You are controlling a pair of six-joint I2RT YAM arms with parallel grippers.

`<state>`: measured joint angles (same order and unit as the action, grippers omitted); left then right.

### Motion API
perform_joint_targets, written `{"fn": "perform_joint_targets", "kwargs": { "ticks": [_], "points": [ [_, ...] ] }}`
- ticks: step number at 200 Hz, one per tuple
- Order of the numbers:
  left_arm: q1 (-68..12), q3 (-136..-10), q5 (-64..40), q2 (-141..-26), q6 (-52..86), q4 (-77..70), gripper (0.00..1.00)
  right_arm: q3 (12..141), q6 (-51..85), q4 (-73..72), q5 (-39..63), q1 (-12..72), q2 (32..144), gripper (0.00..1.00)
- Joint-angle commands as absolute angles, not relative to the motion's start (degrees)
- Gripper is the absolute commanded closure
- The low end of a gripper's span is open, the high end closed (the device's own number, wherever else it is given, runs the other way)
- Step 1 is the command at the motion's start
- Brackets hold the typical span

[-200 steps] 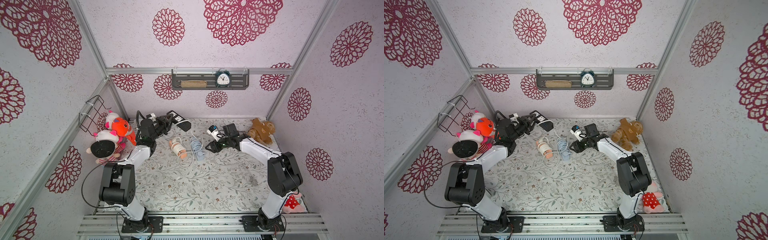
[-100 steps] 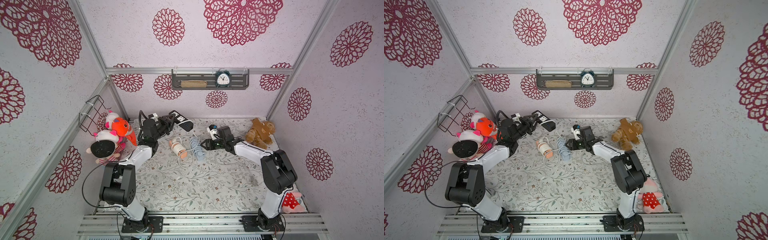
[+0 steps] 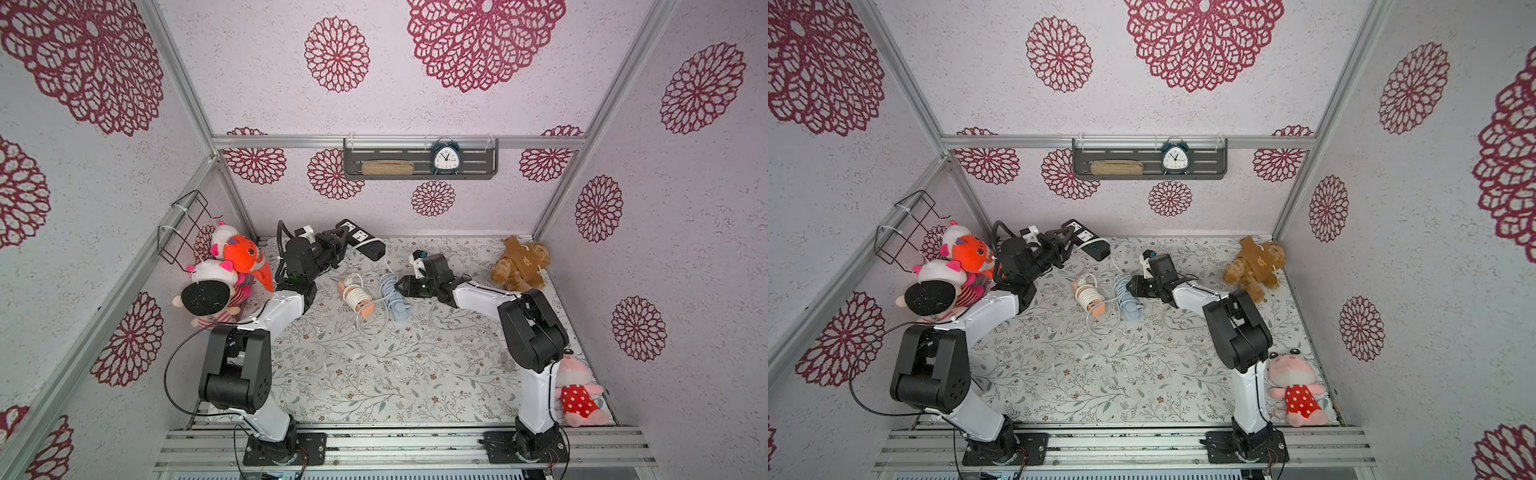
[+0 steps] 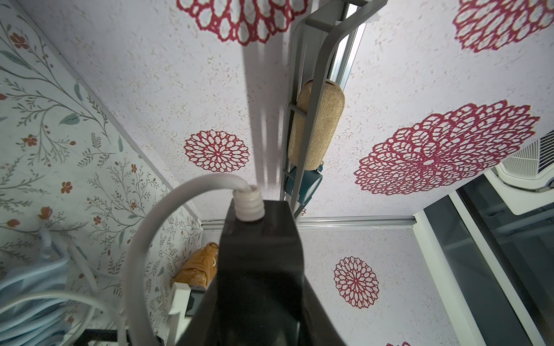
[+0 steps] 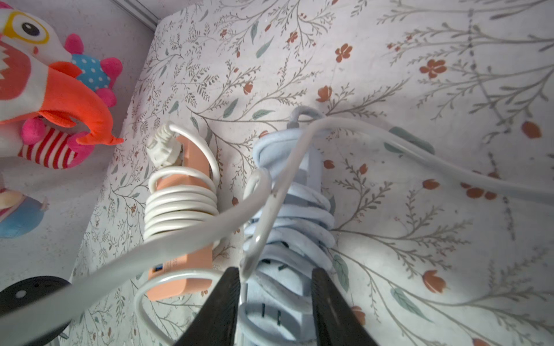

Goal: Unwrap the cord wrapped around the power strip
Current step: Unwrap the power cord from the power strip.

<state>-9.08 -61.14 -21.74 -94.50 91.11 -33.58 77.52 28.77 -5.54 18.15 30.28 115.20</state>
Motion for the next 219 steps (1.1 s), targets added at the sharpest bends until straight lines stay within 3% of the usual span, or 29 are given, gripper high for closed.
{"fn": "perform_joint_targets", "kwargs": {
  "ticks": [1, 67, 117, 149, 219],
  "points": [
    [-9.40, -61.58, -21.58, -93.17, 92.03, -37.70, 1.00, 79.93, 29.49, -7.03, 16.79, 30.75, 115.42, 0.57],
    [-10.28, -61.48, -21.50, -93.36, 92.66, -38.66, 1.00, 85.46, 29.01, -4.93, 15.07, 31.14, 120.31, 0.59],
    [-9.72, -61.46, -21.25, -93.00, 92.34, -38.09, 1.00, 86.25, 26.91, -2.04, 13.40, 31.11, 119.47, 0.89],
    [-8.75, -63.70, -20.84, -93.46, 91.77, -36.38, 1.00, 85.89, 24.61, 0.27, 12.48, 30.89, 115.97, 0.98],
    [-5.45, -72.06, -19.51, -93.83, 90.92, -31.74, 1.00, 82.56, 19.38, 6.14, 12.08, 28.21, 107.19, 1.00]
  ]
}}
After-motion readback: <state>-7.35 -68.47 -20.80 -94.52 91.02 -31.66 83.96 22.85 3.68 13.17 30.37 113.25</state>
